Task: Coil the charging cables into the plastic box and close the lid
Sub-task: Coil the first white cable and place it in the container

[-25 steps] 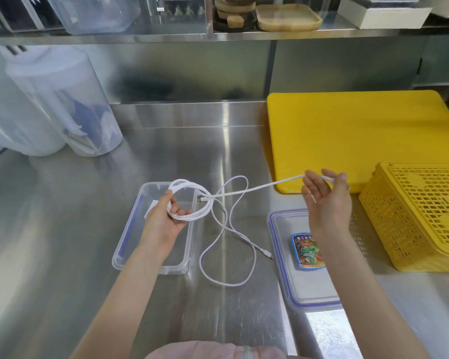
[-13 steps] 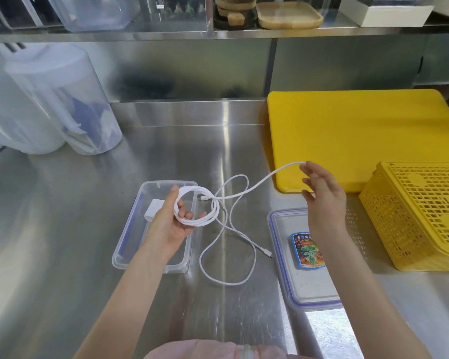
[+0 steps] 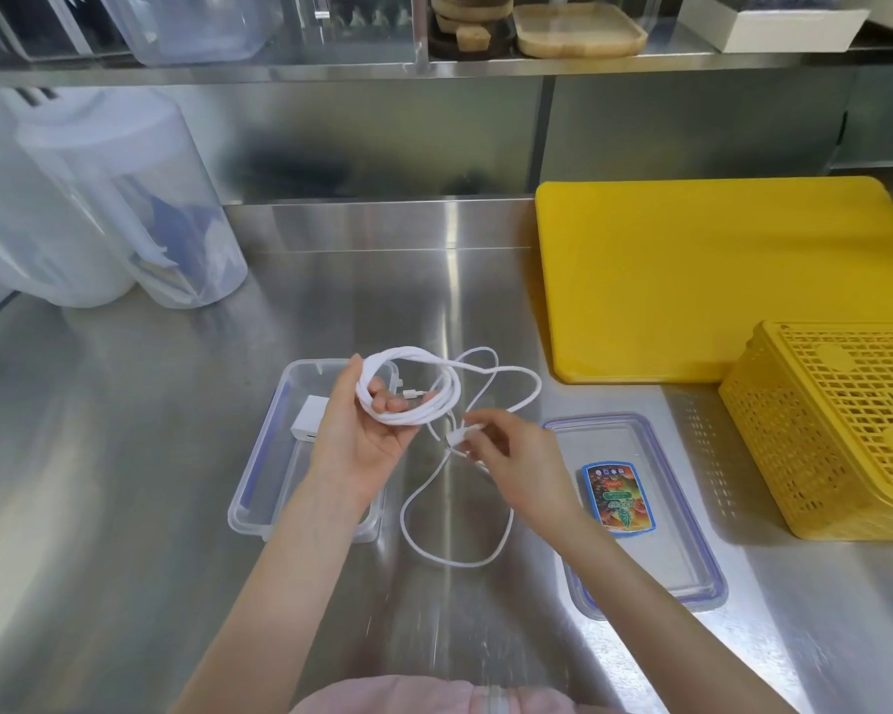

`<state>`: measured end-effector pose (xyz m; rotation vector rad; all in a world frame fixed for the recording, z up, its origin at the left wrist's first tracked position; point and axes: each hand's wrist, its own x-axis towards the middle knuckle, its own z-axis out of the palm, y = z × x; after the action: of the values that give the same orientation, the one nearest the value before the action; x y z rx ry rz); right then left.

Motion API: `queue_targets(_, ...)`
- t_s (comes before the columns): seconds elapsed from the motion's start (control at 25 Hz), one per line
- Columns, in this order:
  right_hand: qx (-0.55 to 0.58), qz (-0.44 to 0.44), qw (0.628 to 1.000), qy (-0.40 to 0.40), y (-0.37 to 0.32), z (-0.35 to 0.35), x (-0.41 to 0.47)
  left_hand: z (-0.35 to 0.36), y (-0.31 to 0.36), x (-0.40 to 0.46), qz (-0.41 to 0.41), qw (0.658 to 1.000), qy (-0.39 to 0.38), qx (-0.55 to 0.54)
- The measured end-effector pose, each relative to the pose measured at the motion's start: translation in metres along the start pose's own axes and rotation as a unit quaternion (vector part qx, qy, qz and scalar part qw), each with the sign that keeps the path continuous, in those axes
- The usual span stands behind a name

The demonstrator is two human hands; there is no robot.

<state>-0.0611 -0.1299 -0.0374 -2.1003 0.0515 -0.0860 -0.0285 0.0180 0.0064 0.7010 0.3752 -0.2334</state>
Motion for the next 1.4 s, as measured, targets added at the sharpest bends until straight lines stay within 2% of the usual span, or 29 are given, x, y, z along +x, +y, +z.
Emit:
queue_targets(0.12,0.017,0.001,0.999,0.029,-0.006,-0.001,0.006,0.005,-0.007,-0.004,-0.007,0.999,-0.021,0.029)
queue_targets(0.2,0.163,0.062,0.985,0.015,-0.013,-0.003,0.01,0.006,-0.008,-0.004,-0.003,0.999,-0.032,0.037)
queue_targets(0.32,0.399,0.187,0.896,-0.056,-0.023,-0.008,0.011,0.005,-0.009,-0.004,0.013,0.994,-0.049,0.098)
queue_targets(0.4,0.453,0.197,0.865,-0.083,-0.023,-0.011,0.01,0.005,-0.016,-0.006,0.017,0.98,-0.071,0.185)
queue_targets(0.48,0.43,0.164,0.884,-0.081,-0.022,-0.012,0.009,0.003,-0.022,-0.008,0.013,0.964,-0.087,0.252)
queue_targets(0.64,0.302,0.097,0.942,-0.108,-0.017,-0.025,0.009,-0.006,-0.022,-0.011,-0.038,0.941,-0.125,0.311)
queue_targets(0.76,0.148,0.06,0.977,-0.141,-0.022,-0.028,0.006,-0.004,-0.019,-0.01,-0.056,0.944,-0.09,0.311)
queue_targets(0.84,0.08,0.028,0.986,-0.142,-0.023,-0.027,0.004,-0.001,-0.016,-0.008,-0.05,0.936,-0.086,0.337)
queue_targets(1.0,0.066,-0.018,0.99,-0.126,-0.021,-0.028,0.003,-0.001,-0.015,-0.008,-0.025,0.917,-0.115,0.382)
queue_targets(1.2,0.099,-0.007,0.99,-0.103,-0.016,-0.026,0.002,-0.003,-0.02,-0.007,-0.001,0.909,-0.141,0.393)
queue_targets(1.28,0.073,-0.012,0.993,-0.094,-0.014,-0.024,0.002,-0.002,-0.021,-0.007,0.022,0.902,-0.127,0.413)
queue_targets(1.4,0.063,-0.008,0.997,-0.046,-0.012,-0.026,0.001,-0.004,-0.02,-0.003,0.079,0.882,-0.066,0.46)
